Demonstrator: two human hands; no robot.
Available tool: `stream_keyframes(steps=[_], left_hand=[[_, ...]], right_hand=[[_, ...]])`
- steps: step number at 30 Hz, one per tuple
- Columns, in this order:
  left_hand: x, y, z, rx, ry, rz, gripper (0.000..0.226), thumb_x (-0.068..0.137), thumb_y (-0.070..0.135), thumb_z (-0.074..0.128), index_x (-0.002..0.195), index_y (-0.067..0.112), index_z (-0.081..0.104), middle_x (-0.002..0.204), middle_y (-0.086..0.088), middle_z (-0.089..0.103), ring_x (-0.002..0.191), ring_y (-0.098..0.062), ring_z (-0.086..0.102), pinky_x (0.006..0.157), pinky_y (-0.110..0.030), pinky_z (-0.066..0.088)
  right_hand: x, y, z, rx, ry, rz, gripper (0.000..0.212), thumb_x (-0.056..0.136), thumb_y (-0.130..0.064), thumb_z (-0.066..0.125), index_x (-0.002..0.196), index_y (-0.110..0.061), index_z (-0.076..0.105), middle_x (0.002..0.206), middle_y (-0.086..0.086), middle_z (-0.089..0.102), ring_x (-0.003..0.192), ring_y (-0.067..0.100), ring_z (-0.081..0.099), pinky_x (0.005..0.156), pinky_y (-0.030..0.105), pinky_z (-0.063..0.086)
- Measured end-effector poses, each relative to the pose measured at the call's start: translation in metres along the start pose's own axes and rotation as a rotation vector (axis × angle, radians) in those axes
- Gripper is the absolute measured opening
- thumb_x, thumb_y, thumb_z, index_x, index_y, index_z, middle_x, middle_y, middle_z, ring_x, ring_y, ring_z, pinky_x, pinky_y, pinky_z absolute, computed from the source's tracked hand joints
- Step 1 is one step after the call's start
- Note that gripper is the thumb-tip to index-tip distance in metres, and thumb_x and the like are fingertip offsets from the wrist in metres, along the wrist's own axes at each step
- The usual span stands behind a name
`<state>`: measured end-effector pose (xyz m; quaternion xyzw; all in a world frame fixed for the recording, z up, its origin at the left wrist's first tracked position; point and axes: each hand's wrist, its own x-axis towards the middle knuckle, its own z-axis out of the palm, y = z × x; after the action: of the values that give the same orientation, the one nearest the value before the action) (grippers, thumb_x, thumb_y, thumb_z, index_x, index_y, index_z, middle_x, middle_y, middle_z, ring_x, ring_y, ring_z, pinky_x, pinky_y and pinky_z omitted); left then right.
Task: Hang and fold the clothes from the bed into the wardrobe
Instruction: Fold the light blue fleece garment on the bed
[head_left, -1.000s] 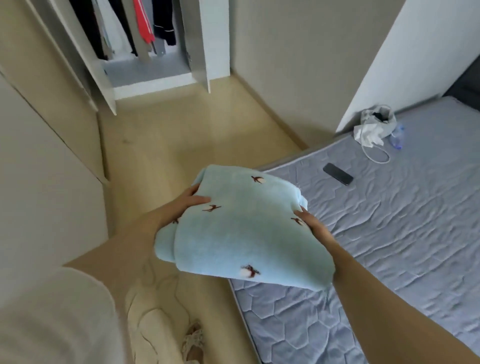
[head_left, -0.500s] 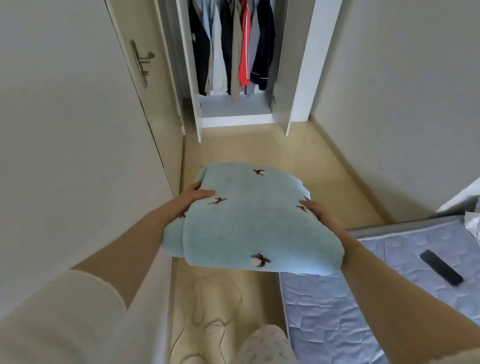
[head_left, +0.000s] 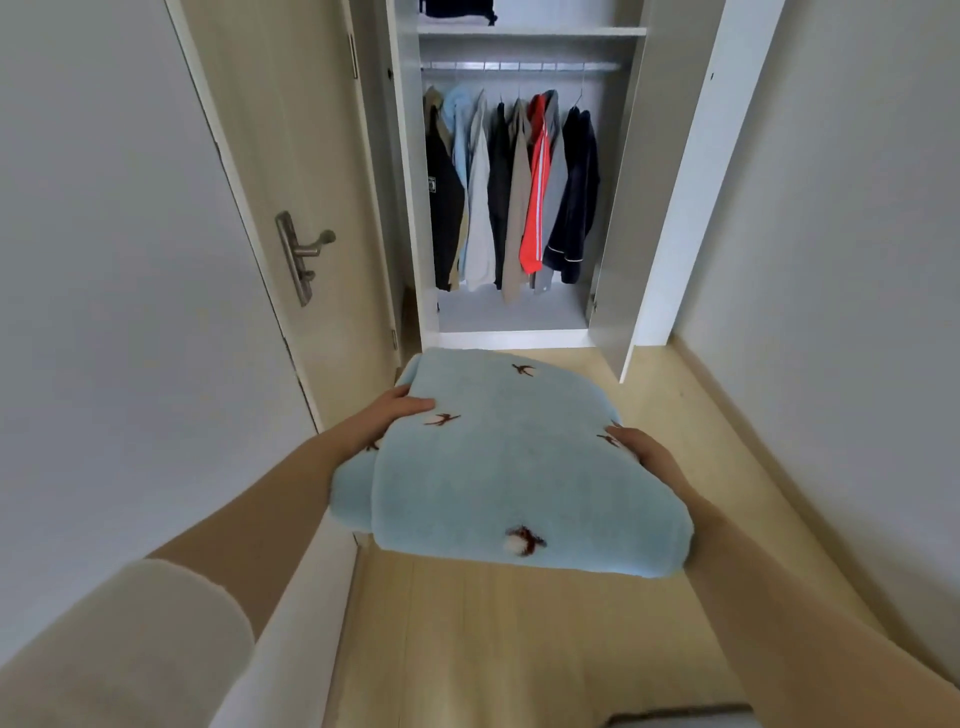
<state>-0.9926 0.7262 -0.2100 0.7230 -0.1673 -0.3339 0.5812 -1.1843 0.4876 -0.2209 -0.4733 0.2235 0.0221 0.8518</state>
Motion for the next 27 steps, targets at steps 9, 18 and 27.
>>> stream_keyframes(steps=[9,18,27], left_hand=[[0.130,0.050,-0.047,-0.095,0.031,0.031,0.041,0.066,0.030,0.072,0.103,0.032,0.054,0.089,0.013,0.072,0.080,-0.007,0.070,0.062,-0.017,0.052],[0.295,0.082,-0.100,-0.107,0.036,0.055,0.041,0.067,0.034,0.068,0.105,0.030,0.053,0.095,0.011,0.069,0.084,-0.008,0.068,0.069,-0.021,0.048],[0.476,0.195,-0.199,-0.134,0.045,0.160,0.016,0.083,0.025,0.064,0.096,0.029,0.057,0.087,0.010,0.072,0.078,-0.007,0.069,0.063,-0.017,0.051]], right_hand=[[0.143,-0.102,0.004,-0.079,-0.029,0.010,0.038,0.064,-0.034,0.062,0.099,-0.019,0.065,0.076,0.003,0.072,0.067,0.022,0.070,0.063,0.031,0.047],[0.289,-0.164,-0.001,0.040,0.003,-0.079,0.031,0.066,-0.033,0.067,0.094,-0.020,0.074,0.084,0.005,0.074,0.072,0.025,0.071,0.056,0.031,0.055],[0.465,-0.315,0.052,-0.097,0.123,-0.307,0.019,0.074,-0.034,0.064,0.072,-0.021,0.078,0.073,0.006,0.073,0.063,0.024,0.071,0.048,0.032,0.054]])
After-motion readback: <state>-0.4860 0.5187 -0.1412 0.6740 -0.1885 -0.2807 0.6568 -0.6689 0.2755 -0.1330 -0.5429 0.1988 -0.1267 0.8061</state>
